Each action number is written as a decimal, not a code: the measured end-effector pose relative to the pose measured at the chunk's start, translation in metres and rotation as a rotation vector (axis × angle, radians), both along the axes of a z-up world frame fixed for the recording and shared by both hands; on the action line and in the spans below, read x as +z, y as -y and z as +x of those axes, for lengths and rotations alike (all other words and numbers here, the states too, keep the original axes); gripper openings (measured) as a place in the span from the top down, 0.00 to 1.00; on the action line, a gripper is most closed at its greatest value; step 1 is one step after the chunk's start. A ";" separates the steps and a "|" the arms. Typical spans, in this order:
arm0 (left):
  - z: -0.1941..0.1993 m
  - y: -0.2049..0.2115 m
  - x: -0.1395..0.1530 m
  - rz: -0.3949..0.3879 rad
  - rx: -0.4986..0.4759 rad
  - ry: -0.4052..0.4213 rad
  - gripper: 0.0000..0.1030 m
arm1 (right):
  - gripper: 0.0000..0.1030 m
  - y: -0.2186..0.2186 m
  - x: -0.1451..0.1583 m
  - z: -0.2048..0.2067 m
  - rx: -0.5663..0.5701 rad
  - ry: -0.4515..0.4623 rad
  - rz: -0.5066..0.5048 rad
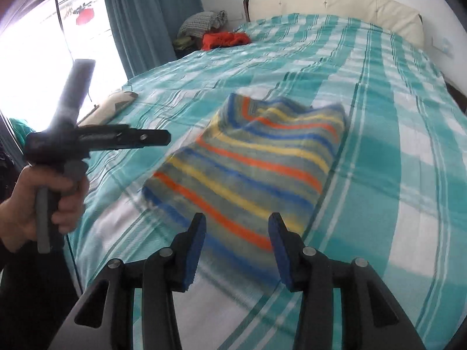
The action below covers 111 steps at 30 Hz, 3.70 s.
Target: Fold small clothes
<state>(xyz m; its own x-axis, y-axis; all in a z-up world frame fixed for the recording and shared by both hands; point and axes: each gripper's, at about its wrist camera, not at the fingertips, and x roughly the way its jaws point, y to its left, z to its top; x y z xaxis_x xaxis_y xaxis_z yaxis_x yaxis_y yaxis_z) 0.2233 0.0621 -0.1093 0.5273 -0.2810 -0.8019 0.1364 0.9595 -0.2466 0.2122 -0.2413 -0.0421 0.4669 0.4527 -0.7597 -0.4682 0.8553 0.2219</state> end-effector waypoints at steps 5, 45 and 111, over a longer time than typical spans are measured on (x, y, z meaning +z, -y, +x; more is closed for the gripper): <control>-0.007 -0.013 -0.031 0.015 0.103 -0.106 0.23 | 0.56 -0.015 -0.038 -0.011 -0.005 -0.091 -0.054; -0.121 0.055 -0.056 0.238 -0.075 -0.056 0.01 | 0.00 0.028 -0.057 -0.132 -0.399 -0.072 -0.322; 0.067 0.021 0.032 -0.016 -0.123 0.040 0.84 | 0.80 -0.003 -0.004 0.108 -0.214 -0.034 0.106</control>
